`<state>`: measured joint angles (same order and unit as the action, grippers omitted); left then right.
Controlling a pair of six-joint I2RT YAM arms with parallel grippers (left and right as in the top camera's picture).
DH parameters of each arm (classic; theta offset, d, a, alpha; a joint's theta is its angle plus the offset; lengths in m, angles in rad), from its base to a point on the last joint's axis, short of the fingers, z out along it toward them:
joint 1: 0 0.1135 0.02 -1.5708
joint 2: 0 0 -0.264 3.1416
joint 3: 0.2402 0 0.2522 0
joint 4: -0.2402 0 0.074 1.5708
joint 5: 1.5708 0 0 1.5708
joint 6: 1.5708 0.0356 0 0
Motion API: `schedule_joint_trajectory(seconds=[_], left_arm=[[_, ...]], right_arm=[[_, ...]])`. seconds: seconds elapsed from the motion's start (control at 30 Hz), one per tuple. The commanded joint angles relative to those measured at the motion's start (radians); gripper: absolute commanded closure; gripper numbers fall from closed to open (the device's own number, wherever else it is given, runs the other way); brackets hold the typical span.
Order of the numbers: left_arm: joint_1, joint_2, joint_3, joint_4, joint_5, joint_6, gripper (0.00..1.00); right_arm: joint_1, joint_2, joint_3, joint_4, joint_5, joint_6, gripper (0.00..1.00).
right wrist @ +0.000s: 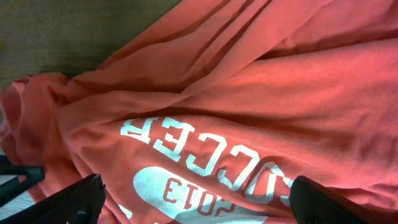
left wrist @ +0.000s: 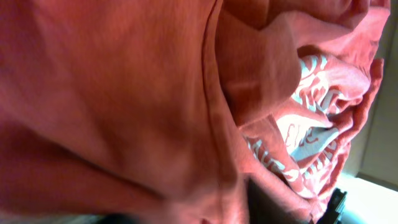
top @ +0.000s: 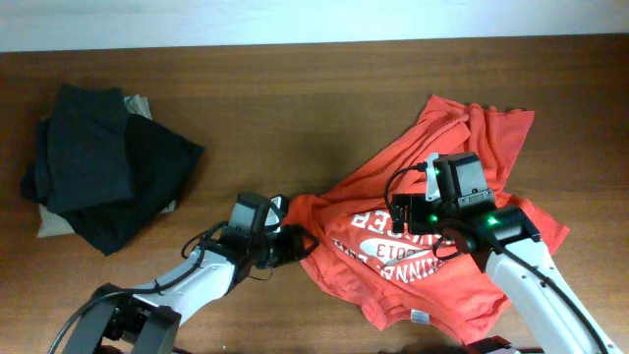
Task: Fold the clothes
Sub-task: 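Grasp the T-shirt's left edge with the left gripper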
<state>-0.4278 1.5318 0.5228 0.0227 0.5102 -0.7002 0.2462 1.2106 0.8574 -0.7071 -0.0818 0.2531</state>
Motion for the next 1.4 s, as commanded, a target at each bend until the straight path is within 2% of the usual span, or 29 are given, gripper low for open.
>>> schedule_joint_trajectory(seconds=[0.0,0.07,0.17,0.23,0.27,0.3,0.33,0.37,0.47,0.53,0.63,0.77,0.87,0.93,0.97,1.0,1.07,1.17,1.27,1.3,1.33,1.37], left_arm=[[-0.006,0.007,0.003,0.029,-0.059,-0.002,0.99],[0.039,0.007,0.080,-0.014,-0.110,0.119,0.99],[0.179,0.007,0.351,-0.188,-0.408,0.345,0.99],[0.257,0.007,0.505,-0.222,-0.506,0.426,0.99],[0.307,0.007,0.590,-0.242,-0.510,0.444,0.99],[0.348,0.007,0.652,-0.258,-0.506,0.444,0.86],[0.379,0.007,0.693,-0.275,-0.506,0.444,0.33],[0.393,0.007,0.704,-0.303,-0.496,0.444,0.01],[0.372,0.015,0.704,-0.532,-0.404,0.444,0.01],[0.321,0.039,0.703,-0.750,-0.232,0.436,0.01],[0.182,0.118,0.693,-0.929,-0.209,0.415,0.01],[-0.038,0.293,0.603,-0.894,-0.053,0.135,0.01],[-0.179,0.378,0.589,-0.806,-0.077,0.042,0.01],[-0.205,0.387,0.589,-0.774,-0.140,0.029,0.02],[-0.205,0.387,0.589,-0.772,-0.166,0.030,0.15],[-0.199,0.387,0.589,-0.775,-0.179,0.030,0.44],[-0.177,0.387,0.589,-0.795,-0.203,0.031,0.89],[-0.055,0.386,0.595,-0.856,-0.253,0.084,0.99],[0.173,0.386,0.644,-0.916,-0.421,0.158,1.00],[0.249,0.386,0.670,-0.924,-0.428,0.191,1.00],[0.296,0.386,0.688,-0.938,-0.428,0.202,0.99],[0.337,0.386,0.702,-0.958,-0.414,0.202,0.83]], right_arm=[[-0.006,-0.011,0.019,-0.013,0.058,-0.008,0.02],[-0.011,-0.011,0.019,-0.048,0.171,0.037,0.01],[-0.077,-0.011,0.019,-0.094,0.211,0.067,0.01],[-0.127,-0.011,0.019,-0.107,0.211,0.067,0.01],[-0.161,-0.011,0.019,-0.111,0.211,0.067,0.01],[-0.183,-0.011,0.019,-0.110,0.211,0.067,0.01],[-0.205,-0.011,0.019,-0.109,0.210,0.067,0.01],[-0.218,-0.011,0.019,-0.110,0.210,0.066,0.01],[-0.220,-0.011,0.019,-0.111,0.210,0.066,0.01],[-0.220,-0.010,0.019,-0.109,0.210,0.067,0.01],[-0.220,-0.010,0.019,-0.109,0.210,0.066,0.01],[-0.220,-0.010,0.019,-0.112,0.210,0.066,0.01],[-0.220,-0.010,0.019,-0.120,0.210,0.066,0.01],[-0.220,-0.010,0.019,-0.121,0.210,0.066,0.01],[-0.220,-0.010,0.019,-0.124,0.210,0.066,0.01],[-0.220,-0.010,0.019,-0.125,0.210,0.066,0.01],[-0.220,-0.010,0.019,-0.127,0.211,0.066,0.01],[-0.220,-0.010,0.019,-0.128,0.210,0.066,0.01],[-0.220,-0.010,0.019,-0.128,0.211,0.066,0.01],[-0.220,-0.010,0.019,-0.127,0.211,0.066,0.01],[-0.220,-0.010,0.019,-0.128,0.211,0.066,0.01],[-0.220,-0.010,0.019,-0.128,0.211,0.066,0.01]])
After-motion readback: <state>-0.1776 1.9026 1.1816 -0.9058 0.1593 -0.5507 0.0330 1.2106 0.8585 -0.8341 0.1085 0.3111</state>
